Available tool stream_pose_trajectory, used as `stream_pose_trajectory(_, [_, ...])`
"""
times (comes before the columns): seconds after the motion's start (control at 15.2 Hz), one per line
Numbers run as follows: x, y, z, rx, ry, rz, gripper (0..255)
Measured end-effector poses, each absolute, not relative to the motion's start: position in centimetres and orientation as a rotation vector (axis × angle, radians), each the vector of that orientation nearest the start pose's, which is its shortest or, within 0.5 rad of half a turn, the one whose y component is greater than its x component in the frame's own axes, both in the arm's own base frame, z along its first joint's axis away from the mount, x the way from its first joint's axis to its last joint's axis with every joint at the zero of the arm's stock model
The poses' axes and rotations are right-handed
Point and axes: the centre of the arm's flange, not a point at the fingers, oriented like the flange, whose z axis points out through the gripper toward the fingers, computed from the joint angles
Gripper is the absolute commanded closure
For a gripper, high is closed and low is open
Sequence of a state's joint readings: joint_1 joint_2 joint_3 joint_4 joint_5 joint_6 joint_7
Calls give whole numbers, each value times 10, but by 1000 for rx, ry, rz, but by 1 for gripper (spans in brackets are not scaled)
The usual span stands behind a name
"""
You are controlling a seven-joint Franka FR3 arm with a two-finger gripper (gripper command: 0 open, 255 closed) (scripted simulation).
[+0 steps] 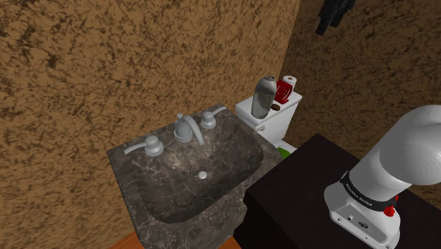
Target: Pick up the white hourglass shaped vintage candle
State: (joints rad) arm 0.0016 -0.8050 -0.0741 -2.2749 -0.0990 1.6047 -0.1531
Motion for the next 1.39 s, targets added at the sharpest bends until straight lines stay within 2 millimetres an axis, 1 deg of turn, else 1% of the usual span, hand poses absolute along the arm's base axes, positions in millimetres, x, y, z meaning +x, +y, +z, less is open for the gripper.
stream_pose_trajectory(0.07, [303,-42,637,-3190,-154,-204,0])
stream_pose_trajectory(0.2, [316,-51,629,-3185,-149,-195,0])
stream_pose_trajectory(0.33, [330,-67,614,-3176,-142,-182,0])
stream_pose_trajectory(0.4, [337,-71,609,-3172,-138,-174,0])
stream_pose_trajectory(0.46, [346,-84,602,-3167,-133,-168,0])
stream_pose_trajectory(0.53, [358,-87,591,-3163,-129,-159,0])
stream_pose_trajectory(0.66, [376,-102,577,-3154,-122,-146,0])
stream_pose_trajectory(0.73, [386,-108,566,-3149,-118,-138,0])
stream_pose_trajectory(0.79, [395,-115,560,-3144,-114,-132,0])
stream_pose_trajectory(0.92, [411,-132,542,-3135,-106,-119,0])
stream_pose_trajectory(0.99, [417,-137,532,-3130,-102,-111,0])
stream_pose_trajectory(1.19, [443,-158,509,-3115,-91,-92,0])
stream_pose_trajectory(1.39, [468,-180,478,-3101,-79,-71,0])
